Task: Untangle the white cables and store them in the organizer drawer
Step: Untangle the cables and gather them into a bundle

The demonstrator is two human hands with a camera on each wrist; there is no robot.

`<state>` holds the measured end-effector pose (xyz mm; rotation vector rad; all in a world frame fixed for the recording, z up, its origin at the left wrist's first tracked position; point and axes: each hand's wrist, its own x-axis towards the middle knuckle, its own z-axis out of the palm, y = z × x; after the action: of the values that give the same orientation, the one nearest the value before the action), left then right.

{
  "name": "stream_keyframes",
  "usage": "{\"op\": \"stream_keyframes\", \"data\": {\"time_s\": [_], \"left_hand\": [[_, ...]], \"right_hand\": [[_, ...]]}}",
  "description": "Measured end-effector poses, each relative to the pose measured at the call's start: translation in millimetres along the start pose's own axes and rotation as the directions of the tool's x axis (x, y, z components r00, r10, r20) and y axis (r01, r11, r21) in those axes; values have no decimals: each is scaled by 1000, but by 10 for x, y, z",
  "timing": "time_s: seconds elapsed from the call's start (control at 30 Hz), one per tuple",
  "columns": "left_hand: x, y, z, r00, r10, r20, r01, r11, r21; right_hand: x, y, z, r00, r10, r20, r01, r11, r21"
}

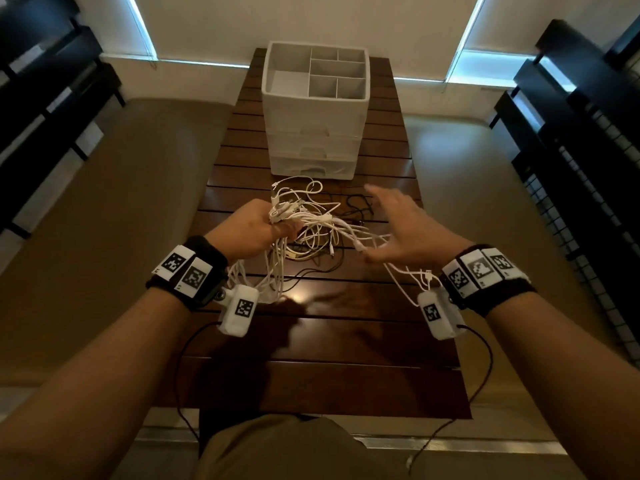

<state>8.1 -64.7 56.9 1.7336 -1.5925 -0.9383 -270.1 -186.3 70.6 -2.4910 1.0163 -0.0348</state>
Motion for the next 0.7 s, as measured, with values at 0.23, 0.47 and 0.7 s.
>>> {"op": "stream_keyframes", "data": {"time_s": [0.23, 0.47, 0.7], "left_hand": [[100, 44, 58, 1000, -12, 4, 11, 996, 88], [95, 96, 136, 998, 0, 65, -7, 994, 111], [19, 171, 229, 997, 58, 47, -52, 991, -123]], "right_hand": [[-85, -724, -101, 957, -230, 177, 196, 962, 193], [174, -687, 268, 992, -118, 39, 113, 986, 125], [279, -553, 455, 988, -72, -139, 52, 989, -138]]}}
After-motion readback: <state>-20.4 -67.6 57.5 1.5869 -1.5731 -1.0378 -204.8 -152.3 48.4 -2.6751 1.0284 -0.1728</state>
